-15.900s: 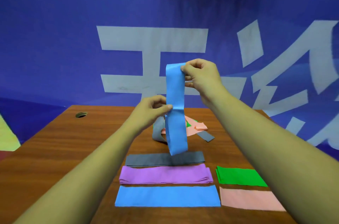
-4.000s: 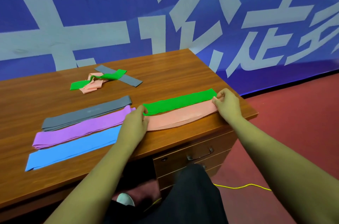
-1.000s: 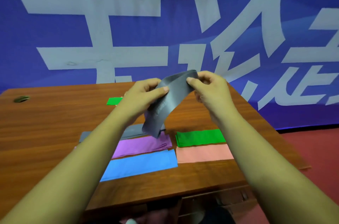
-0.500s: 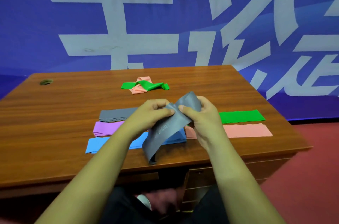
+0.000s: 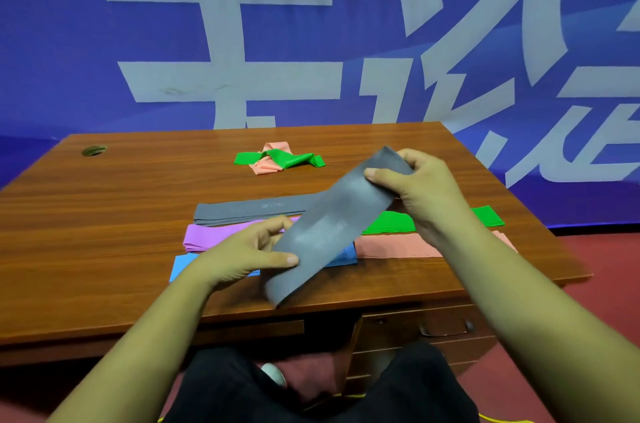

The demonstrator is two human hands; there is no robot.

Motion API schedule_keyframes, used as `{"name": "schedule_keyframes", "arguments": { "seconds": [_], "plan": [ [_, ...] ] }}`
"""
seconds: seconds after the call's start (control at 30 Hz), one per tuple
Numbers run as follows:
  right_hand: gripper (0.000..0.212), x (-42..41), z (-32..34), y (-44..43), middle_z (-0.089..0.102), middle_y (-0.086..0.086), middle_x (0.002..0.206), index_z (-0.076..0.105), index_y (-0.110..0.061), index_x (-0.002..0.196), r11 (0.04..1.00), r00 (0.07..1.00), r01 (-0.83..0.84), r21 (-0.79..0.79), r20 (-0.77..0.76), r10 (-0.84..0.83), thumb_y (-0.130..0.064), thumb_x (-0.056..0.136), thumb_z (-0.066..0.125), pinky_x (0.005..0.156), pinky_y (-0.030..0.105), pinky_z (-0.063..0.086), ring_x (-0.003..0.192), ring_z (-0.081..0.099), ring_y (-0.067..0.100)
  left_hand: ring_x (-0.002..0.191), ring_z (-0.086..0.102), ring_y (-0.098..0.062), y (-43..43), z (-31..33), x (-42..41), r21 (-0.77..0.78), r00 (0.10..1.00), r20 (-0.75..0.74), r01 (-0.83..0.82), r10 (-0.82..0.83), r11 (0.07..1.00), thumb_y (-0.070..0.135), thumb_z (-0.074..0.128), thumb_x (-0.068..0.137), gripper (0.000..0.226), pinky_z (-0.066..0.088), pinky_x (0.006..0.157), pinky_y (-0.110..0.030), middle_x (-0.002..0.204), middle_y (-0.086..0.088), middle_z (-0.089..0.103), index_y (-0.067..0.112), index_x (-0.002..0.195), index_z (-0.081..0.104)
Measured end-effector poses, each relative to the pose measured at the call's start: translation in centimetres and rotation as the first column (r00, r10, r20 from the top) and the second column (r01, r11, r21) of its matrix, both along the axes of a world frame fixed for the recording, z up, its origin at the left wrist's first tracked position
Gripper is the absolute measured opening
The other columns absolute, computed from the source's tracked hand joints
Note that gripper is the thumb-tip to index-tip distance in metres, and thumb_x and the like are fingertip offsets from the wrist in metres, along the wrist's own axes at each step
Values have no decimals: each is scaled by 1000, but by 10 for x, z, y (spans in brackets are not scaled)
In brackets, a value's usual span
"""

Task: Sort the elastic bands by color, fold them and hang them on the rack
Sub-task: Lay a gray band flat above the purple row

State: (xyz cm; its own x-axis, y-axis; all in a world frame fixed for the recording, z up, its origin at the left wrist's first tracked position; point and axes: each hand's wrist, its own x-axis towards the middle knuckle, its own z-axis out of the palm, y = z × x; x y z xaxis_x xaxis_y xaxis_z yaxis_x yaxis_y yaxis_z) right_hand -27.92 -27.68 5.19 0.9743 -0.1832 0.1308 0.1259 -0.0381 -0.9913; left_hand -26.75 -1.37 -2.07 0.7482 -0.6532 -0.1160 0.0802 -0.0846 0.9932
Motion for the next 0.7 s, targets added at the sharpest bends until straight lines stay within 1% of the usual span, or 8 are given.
{"name": "schedule_keyframes", "arguments": {
  "seconds": [0.07,0.13,0.2,0.33,0.47,0.53,0.6,0.7],
  "plan": [
    [24,1,-12,-14,61,12,79,61,9,92,1000,997,-12,11,-75,13,-4,79,76,63,32,53,72,59,20,95,66,-18,8,2,3,10,1000,-5,-23,23,1000,8,67,83,21,53,81,-25,107,-7,71,12,103,63],
    [28,0,-23,-25,63,17,83,60,12,94,999,987,-40,11,-157,41,-4,78,77,71,38,52,78,60,25,94,67,-23,15,5,8,34,998,-47,-36,37,999,13,70,82,21,55,81,-28,108,-14,71,11,103,67],
    [14,0,-30,-31,67,13,80,65,2,87,998,974,-54,9,-221,55,-4,80,76,67,35,54,75,63,24,95,68,-24,17,6,12,86,997,-67,-33,38,996,23,75,78,30,56,82,-29,109,-17,71,13,106,70],
    [11,4,-35,-34,67,7,76,66,-9,84,998,955,-25,-65,-297,5,-14,83,76,53,26,55,69,65,17,78,68,-21,17,9,17,239,996,-69,-32,50,970,27,76,84,30,55,65,-24,94,-15,73,18,111,66],
    [15,15,-35,-35,67,5,76,67,-10,87,993,952,61,-101,-294,-89,-21,82,77,49,21,53,62,62,10,94,67,-29,30,4,22,273,995,-96,-5,33,962,15,77,79,36,55,81,-32,109,-22,71,12,109,57],
    [17,18,-35,-36,65,5,75,66,-8,88,991,953,95,-95,-280,-119,-20,83,77,46,19,52,59,61,10,91,67,-28,36,0,23,265,993,-71,-72,94,962,10,80,77,36,56,79,-32,108,-22,71,10,104,57],
    [17,21,-36,-36,64,6,73,64,-9,85,989,952,116,-93,-275,-137,-20,83,77,45,19,52,56,59,12,76,68,-25,41,-3,24,209,974,-59,-203,220,956,7,80,75,34,56,66,-27,95,-19,70,4,102,60],
    [16,24,-40,-36,66,6,75,63,-11,81,991,949,111,-74,-288,-128,-21,84,76,52,23,56,63,64,14,59,61,-20,47,-7,30,103,900,-76,-420,428,902,13,78,72,38,52,56,-22,84,-16,62,4,107,66]
  ]
}}
